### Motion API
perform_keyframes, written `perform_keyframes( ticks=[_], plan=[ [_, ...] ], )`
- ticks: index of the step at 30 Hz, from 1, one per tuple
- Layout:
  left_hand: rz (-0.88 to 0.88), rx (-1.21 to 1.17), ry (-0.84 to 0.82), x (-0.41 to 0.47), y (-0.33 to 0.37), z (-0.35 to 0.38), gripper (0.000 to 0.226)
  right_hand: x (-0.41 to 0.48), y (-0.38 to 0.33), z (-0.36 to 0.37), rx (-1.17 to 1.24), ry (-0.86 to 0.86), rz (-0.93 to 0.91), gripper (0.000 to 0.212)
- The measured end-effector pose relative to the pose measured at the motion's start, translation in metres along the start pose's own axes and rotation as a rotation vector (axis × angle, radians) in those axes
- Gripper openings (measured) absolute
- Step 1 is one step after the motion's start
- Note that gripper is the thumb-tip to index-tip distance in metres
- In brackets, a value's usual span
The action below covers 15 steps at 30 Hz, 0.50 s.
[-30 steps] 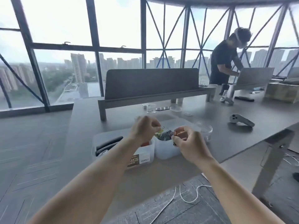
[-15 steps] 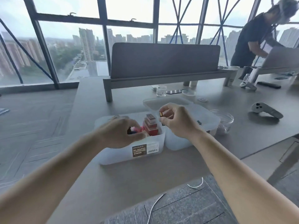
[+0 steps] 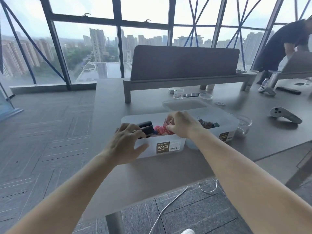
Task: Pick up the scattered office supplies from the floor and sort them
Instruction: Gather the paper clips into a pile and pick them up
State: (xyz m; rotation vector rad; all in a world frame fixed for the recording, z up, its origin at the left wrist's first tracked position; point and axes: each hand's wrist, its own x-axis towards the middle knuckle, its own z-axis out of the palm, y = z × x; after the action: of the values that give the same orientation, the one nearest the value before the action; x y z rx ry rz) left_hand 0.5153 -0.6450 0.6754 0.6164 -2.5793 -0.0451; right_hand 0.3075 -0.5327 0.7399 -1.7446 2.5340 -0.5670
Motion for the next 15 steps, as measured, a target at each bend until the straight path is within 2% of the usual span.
perform_keyframes(
  ticks=[3,6,8,10,13,15],
  plan=[
    [-0.046,-0.006,-0.034,-0.005,0.009,-0.01,0.06,-0.018,0.0,-0.016,-0.031,0.014,0.039,0.021],
    [-0.001,-0.02,0.061,-0.024,0.034,-0.017,0.065,-0.052,0.001,-0.036,-0.054,0.068,0.083,0.017],
    [0.038,-0.067,0.072,-0.039,0.06,-0.022,0.06,-0.089,0.0,-0.048,-0.071,0.115,0.106,0.018],
    [0.091,-0.129,-0.004,-0.051,0.092,-0.023,0.05,-0.137,0.002,-0.059,-0.112,0.16,0.134,0.019],
    [0.29,-0.183,-0.086,-0.074,0.148,-0.014,0.042,-0.22,0.013,-0.07,-0.138,0.227,0.199,0.018],
    [0.344,-0.306,-0.163,-0.095,0.189,-0.005,0.031,-0.28,0.023,-0.07,-0.146,0.184,0.29,0.017]
  ],
)
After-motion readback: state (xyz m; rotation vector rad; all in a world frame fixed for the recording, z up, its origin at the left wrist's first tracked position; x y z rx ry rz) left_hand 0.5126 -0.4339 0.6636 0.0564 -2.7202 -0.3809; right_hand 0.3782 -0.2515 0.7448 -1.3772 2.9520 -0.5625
